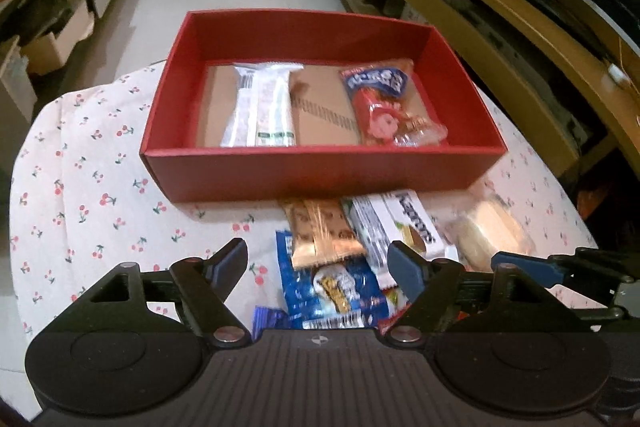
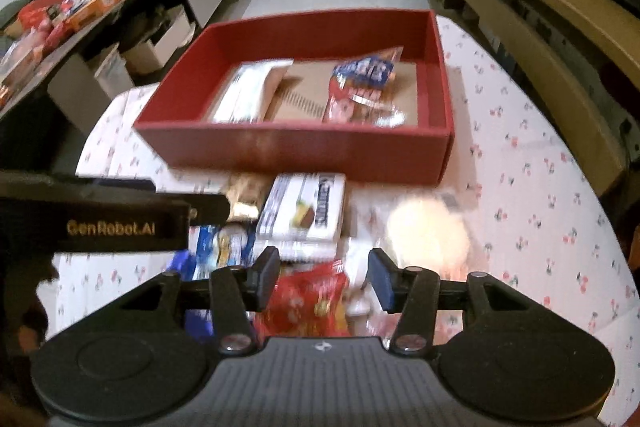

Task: Organize snacks
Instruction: 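Withdraw both grippers from the box back toward the snack pile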

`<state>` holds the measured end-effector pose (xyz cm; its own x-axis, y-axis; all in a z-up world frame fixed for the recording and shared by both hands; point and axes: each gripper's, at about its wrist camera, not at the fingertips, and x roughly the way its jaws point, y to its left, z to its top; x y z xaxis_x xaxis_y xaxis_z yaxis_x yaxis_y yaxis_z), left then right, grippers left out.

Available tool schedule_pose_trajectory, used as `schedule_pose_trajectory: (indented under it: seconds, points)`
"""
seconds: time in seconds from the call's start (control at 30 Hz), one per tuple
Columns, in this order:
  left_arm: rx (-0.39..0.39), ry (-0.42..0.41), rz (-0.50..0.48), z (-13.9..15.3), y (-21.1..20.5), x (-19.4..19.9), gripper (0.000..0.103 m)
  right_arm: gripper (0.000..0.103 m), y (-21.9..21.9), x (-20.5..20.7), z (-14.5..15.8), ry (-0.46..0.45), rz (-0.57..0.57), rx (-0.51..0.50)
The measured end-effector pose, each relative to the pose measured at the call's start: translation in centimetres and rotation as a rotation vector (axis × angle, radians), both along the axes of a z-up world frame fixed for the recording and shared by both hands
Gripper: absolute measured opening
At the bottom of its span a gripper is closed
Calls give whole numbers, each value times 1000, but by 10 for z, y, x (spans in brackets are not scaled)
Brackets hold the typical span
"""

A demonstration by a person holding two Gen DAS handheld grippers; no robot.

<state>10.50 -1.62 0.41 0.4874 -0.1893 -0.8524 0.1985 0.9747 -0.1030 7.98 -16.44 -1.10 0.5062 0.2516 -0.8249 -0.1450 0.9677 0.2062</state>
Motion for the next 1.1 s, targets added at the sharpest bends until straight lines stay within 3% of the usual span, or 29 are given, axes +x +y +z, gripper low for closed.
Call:
schedule_pose_trajectory:
  seconds: [0.3,0.47,0.57,0.7,0.87,1.1]
  points:
    - [-1,41,-35,-12,8,-9,83,64,19,-12,-14,38,96,-54]
    - [-18,72,-110,-21,11,-5,84,76,36,-10,-26,57,176,-105]
    - [-19,62,-172,-25,10,0,84,78,47,-11,-33,53,222,-152]
    - [5,59,-266,-32,6,6,85,77,52,-15,-34,46,255,-168]
    - [-61,113,-354,-41,7,5,85,66,41,-18,-36,76,244,-161]
    - [-69,152,-419,-55,12,-4,88,65,25,-20,-38,115,212,-137]
